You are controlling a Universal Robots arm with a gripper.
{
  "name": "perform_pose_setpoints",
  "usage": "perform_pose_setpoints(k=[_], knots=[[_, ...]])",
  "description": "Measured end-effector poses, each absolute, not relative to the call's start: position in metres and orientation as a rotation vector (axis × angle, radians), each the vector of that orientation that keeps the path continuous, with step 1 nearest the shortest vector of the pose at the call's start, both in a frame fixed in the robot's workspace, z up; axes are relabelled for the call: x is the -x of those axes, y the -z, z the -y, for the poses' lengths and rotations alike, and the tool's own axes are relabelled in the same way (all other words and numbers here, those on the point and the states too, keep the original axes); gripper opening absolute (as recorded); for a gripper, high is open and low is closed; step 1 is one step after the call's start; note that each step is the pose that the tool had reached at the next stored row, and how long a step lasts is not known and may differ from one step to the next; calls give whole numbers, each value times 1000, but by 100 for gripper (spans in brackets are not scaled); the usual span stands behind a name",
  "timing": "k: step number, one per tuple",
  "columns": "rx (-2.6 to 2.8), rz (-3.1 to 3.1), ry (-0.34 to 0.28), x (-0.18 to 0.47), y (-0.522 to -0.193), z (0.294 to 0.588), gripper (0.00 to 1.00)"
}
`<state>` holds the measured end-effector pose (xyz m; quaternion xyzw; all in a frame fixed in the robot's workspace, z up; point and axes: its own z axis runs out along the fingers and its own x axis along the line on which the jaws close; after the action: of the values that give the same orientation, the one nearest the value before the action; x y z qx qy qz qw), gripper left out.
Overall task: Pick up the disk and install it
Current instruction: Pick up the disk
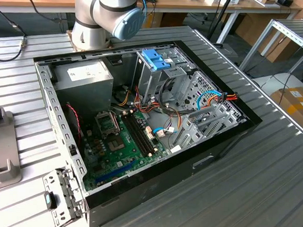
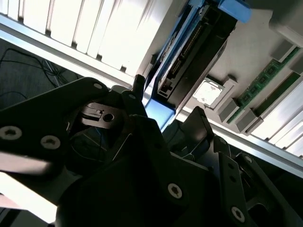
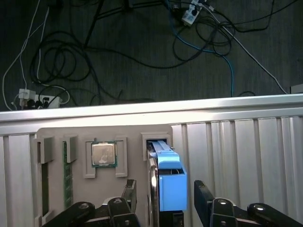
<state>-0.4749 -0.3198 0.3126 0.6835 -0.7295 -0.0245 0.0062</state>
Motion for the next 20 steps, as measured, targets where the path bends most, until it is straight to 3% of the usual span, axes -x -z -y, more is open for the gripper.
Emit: perform_pose_setpoints(k=[20], knots=[[-2185,2237,76,475,-294,320,60]])
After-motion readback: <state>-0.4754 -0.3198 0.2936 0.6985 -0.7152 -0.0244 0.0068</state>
